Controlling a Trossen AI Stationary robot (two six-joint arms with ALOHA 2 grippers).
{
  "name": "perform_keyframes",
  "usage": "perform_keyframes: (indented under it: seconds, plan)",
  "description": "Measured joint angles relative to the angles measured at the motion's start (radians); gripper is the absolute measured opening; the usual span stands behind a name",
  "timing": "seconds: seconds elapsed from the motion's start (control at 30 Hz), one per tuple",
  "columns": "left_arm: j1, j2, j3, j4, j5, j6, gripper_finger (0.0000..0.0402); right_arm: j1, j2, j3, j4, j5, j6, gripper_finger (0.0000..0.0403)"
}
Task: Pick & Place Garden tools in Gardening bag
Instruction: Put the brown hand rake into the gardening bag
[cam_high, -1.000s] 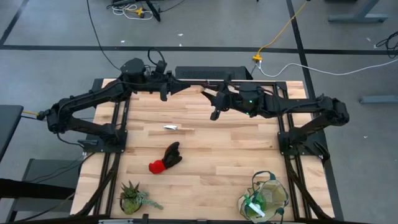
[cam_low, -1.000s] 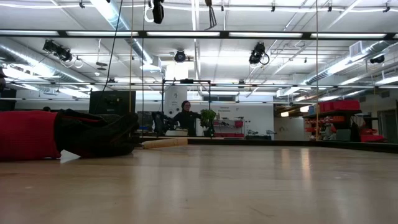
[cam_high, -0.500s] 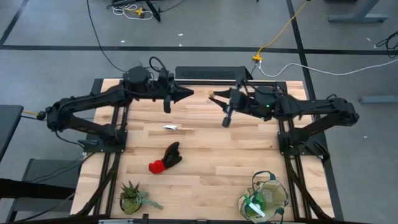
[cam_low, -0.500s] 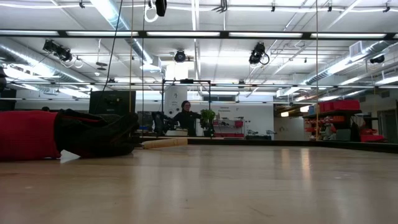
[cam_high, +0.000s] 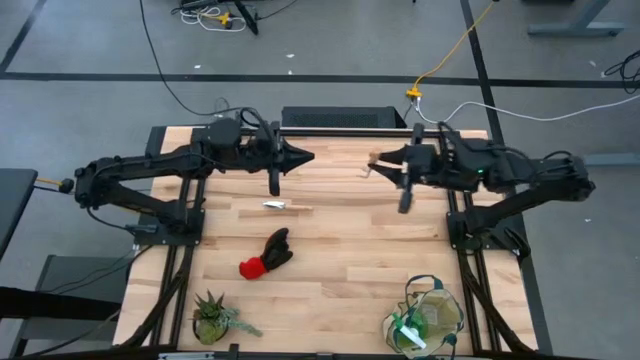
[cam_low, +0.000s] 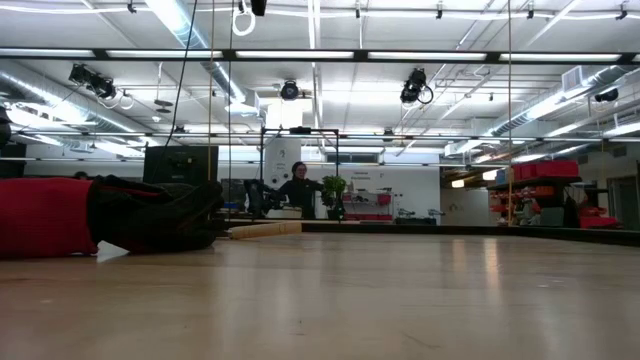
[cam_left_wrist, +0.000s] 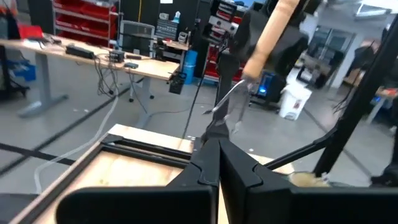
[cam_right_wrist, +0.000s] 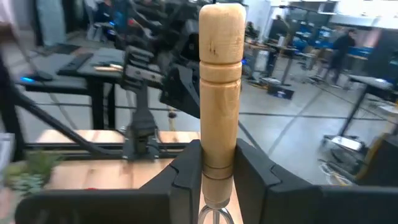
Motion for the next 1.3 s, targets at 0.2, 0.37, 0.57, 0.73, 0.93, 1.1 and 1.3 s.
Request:
perform_keyframes:
  seconds: [0.2, 0.37, 0.57, 0.73, 0.93, 1.1, 1.3]
  plan:
    - [-0.049, 0.000, 0.000, 0.001, -0.039, 0.119, 0.0004, 0.037, -0.081, 0.000, -0.071, -0.172, 0.053, 0.0073]
    - [-0.078, 0.000, 0.000, 0.001, -0.055, 0.173, 0.0005, 0.061, -0.124, 0.000, -0.156, -0.307, 0.112, 0.0073]
    - [-0.083, 0.000, 0.000, 0.002, -0.057, 0.173, 0.0006, 0.090, -0.134, 0.000, -0.271, -0.408, 0.158, 0.0072]
    - [-0.083, 0.000, 0.000, 0.001, -0.043, 0.172, 0.0006, 0.113, -0.116, 0.000, -0.352, -0.415, 0.176, 0.0064]
    - [-0.083, 0.000, 0.000, 0.001, -0.033, 0.172, 0.0006, 0.149, -0.083, 0.000, -0.372, -0.478, 0.176, 0.0063]
    - [-0.083, 0.000, 0.000, 0.001, -0.033, 0.172, 0.0006, 0.189, -0.058, 0.000, -0.406, -0.529, 0.176, 0.0062]
    - [-0.084, 0.000, 0.000, 0.001, -0.033, 0.160, 0.0007, 0.254, -0.052, 0.000, -0.478, -0.529, 0.175, 0.0061]
